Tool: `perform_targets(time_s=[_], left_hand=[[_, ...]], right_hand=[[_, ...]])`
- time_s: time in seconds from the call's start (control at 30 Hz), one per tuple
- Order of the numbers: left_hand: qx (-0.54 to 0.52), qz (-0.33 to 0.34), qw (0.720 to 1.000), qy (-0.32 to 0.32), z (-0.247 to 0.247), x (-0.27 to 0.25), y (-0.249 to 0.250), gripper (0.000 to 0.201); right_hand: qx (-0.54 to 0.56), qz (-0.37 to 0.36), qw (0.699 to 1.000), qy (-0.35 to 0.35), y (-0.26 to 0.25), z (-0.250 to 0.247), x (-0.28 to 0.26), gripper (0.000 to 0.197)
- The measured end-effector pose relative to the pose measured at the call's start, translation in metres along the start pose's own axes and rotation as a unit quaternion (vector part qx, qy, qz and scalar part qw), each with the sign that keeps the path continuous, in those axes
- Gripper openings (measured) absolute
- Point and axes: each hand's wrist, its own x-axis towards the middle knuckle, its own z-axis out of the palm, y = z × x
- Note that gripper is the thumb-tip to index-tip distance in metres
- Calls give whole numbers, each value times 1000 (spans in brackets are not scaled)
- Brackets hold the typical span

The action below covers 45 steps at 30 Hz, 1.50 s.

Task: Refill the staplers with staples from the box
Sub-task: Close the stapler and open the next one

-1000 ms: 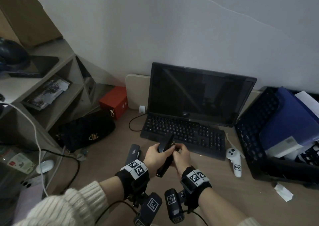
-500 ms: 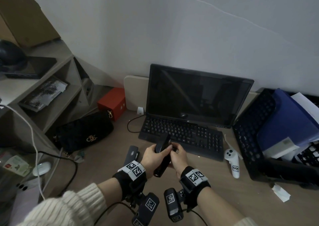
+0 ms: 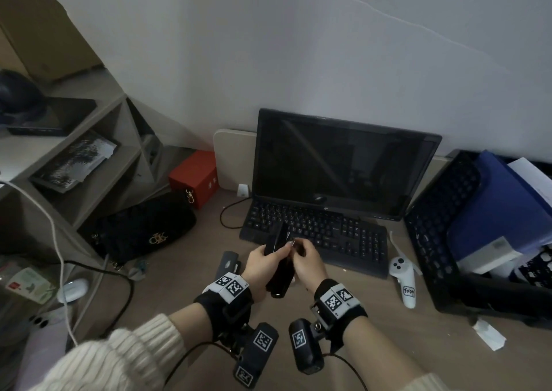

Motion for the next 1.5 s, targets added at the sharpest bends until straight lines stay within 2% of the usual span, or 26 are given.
perform_targets(time_s=[0.13,0.27,0.33,0.43,0.53,0.6,0.63,0.67,0.7,0.73,0.77,0.8,0.93,1.0,1.07,1.2,1.3,1.4,1.47,1.5], left_hand=[[18,9,999,31,7,4,-7,24],[33,1,997,75,5,10,-14,35],[33,-30,997,61,4,10,-16,43],[21,-70,997,9,6,5,-17,57],[91,-129,987,-11,3,1,-18,71],[138,-137,981,-17,-1,6,-26,92],[143,-140,980,-16,-10,27,-43,106],[159,-146,976,-9,-12,30,-48,116],[182,-160,970,3,-14,34,-51,117],[186,-172,967,11,-12,31,-47,107],[192,-179,965,5,-8,22,-41,89],[196,-181,964,-12,-7,19,-38,79],[194,-163,967,-8,-13,31,-46,64],[188,-158,969,10,-18,38,-49,59],[186,-158,970,16,-22,41,-50,54],[214,-163,963,19,-22,42,-48,51],[212,-157,964,24,-24,44,-47,50],[212,-155,965,24,-28,48,-50,47],[225,-157,961,27,-28,49,-51,47],[233,-158,959,24,-29,50,-51,47]], right_hand=[[56,23,998,10,6,2,-1,36],[178,65,978,-86,4,3,-13,25],[177,68,972,-137,8,9,-15,34],[154,67,974,-153,23,16,-10,65],[122,80,979,-142,44,15,-8,65],[101,93,979,-151,60,15,-7,73],[87,100,979,-158,67,15,-8,75],[73,108,978,-164,72,13,-8,72],[60,115,977,-167,71,11,-11,64],[48,113,979,-163,68,7,-15,53],[31,105,982,-156,68,5,-16,43],[13,91,985,-145,69,5,-15,36],[-106,74,989,-78,73,7,-12,21],[-190,71,976,-76,75,8,-9,19],[-223,76,967,-97,78,8,-6,16],[-242,108,956,-124,97,7,-8,23],[-196,86,968,-130,99,9,-7,38],[-120,47,989,-75,87,0,0,42],[-191,28,981,-21,84,-9,8,43],[-271,8,963,-5,84,-13,13,46]])
